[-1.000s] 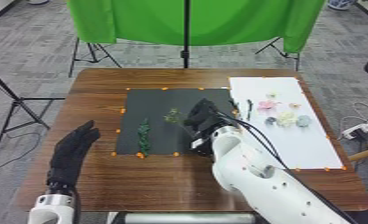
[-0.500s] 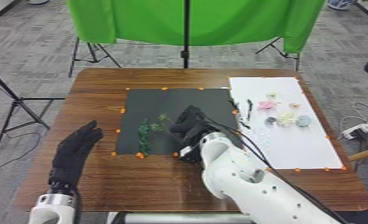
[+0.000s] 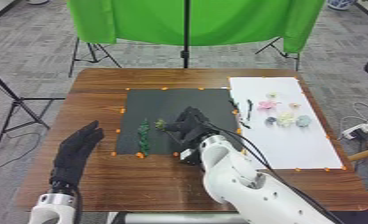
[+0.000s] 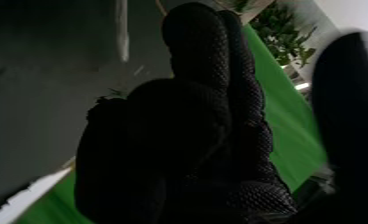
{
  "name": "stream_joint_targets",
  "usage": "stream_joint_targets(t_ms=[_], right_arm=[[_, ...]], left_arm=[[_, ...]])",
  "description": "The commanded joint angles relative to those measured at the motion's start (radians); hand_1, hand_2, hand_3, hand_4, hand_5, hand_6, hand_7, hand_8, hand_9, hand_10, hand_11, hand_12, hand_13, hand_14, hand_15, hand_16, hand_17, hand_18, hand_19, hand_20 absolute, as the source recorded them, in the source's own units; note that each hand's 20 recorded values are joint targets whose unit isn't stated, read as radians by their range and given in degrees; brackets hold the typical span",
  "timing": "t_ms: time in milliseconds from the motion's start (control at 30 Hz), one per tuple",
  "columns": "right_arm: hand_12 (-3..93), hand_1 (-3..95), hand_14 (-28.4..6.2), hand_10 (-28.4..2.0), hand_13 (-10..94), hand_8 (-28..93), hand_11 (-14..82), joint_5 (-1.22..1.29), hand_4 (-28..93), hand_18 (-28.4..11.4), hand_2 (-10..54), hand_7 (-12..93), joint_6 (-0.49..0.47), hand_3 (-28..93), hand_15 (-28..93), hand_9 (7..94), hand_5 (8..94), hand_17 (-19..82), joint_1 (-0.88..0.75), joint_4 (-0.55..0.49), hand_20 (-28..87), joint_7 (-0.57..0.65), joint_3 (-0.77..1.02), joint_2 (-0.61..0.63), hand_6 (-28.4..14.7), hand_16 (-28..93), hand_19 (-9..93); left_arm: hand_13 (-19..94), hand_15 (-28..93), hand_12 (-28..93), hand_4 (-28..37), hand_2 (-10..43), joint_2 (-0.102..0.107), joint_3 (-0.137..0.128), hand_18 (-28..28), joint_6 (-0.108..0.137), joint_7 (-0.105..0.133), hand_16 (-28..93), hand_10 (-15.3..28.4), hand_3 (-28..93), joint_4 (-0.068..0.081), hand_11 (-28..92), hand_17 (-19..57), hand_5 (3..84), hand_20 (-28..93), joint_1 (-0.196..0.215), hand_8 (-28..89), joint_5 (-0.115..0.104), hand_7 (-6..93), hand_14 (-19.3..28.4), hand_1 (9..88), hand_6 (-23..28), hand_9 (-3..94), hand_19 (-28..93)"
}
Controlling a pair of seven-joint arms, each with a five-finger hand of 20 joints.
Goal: Arrange flowers
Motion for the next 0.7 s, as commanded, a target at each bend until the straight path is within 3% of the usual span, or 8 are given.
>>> stream_joint_targets(t_ms=[33,333,700], right_arm=[[24.1,23.9,-3.9,-12.1,94,-9,34.7,-0.031,-13,-12.7,-3.1,15,-0.068,62,55,91.1,78.4,66,-0.013,0.0,57,0.001,-0.003,0.034,-2.6,32,93],[24.3,22.7,-4.1,-12.2,94,-8,35.2,-0.026,-13,-13.0,-0.2,14,-0.1,61,56,91.1,78.5,66,-0.035,-0.036,58,0.014,-0.018,0.062,-2.9,32,93],[24.3,22.4,-4.4,-12.7,94,-8,34.8,0.057,-13,-13.1,0.4,14,-0.042,60,55,91.0,78.5,66,-0.039,-0.06,57,-0.013,0.006,0.05,-3.5,32,93]], left_arm=[[29,17,17,-21.9,-4.2,-0.008,0.0,13.9,-0.012,-0.012,5,12.5,66,0.009,14,-0.5,45.2,19,0.005,-4,0.009,9.1,16.1,23.4,4.1,41.8,5],[29,17,17,-21.8,-4.2,-0.008,-0.004,13.9,-0.013,-0.01,5,12.3,66,0.007,14,-0.5,45.2,19,0.011,-4,0.009,9.3,16.1,23.5,4.1,41.9,5],[29,17,17,-21.9,-4.3,-0.006,-0.001,13.9,-0.012,-0.015,5,12.4,66,0.009,15,-0.5,45.2,19,0.005,-4,0.011,9.2,16.1,23.4,4.1,41.9,5]])
